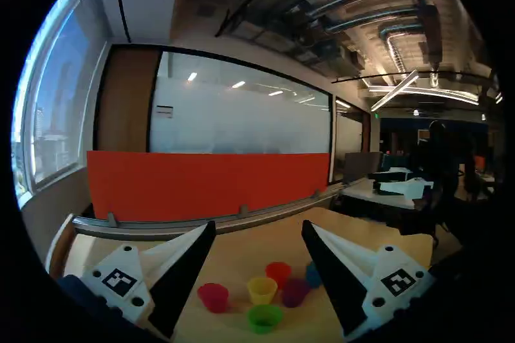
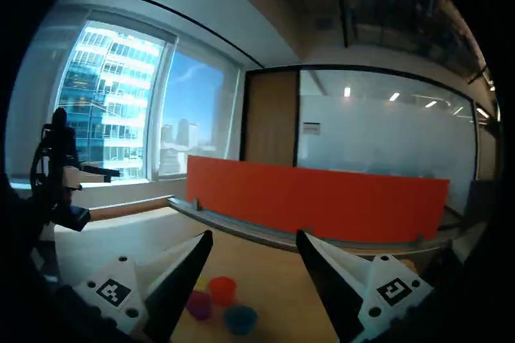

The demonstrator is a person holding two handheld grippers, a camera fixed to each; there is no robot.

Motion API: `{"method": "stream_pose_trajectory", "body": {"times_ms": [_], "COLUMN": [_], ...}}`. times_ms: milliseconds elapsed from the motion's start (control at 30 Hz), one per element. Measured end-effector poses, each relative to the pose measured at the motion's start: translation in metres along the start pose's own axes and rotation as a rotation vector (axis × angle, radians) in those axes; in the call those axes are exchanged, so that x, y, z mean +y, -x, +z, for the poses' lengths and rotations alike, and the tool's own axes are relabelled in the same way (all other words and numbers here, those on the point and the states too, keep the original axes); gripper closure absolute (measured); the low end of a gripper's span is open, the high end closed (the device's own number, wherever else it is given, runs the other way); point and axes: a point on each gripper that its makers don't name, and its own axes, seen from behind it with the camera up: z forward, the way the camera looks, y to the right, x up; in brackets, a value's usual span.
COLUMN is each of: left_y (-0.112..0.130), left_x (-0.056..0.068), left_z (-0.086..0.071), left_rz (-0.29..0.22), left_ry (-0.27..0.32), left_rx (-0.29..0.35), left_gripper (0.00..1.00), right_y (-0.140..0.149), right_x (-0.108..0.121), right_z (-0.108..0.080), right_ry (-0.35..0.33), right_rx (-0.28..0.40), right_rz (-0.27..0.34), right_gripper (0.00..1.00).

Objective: Pour water

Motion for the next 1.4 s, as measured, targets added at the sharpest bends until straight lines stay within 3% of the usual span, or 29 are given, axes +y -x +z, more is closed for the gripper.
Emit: {"method": "stream_pose_trajectory", "body": {"times_ms": [100,200,400,800,1400], "left_y": [0.003,0.01,0.029,0.066,0.145], "left_x": [0.01,0.01,0.005,0.008,0.002], "left_z": [0.001,0.005,0.01,0.014,0.027], "left_rz": [-0.008,0.002,0.034,0.086,0.087], "left_ry": [0.06,0.085,0.103,0.153,0.195], "left_rx": [-0.011,-0.03,-0.083,-0.164,-0.32], "left_gripper": [0.0,0.0,0.0,0.0,0.0], "right_y": [-0.001,0.004,0.026,0.076,0.156], "right_x": [-0.008,-0.01,-0.011,-0.009,-0.003], "right_z": [0.001,0.003,0.007,0.012,0.024], "right_ry": [-0.047,-0.07,-0.104,-0.15,-0.176], "right_rx": [-0.011,-0.027,-0.082,-0.172,-0.306], "right_rz": [0.02,0.032,0.031,0.016,-0.013], "right_gripper": [0.0,0.0,0.0,0.0,0.0]}}
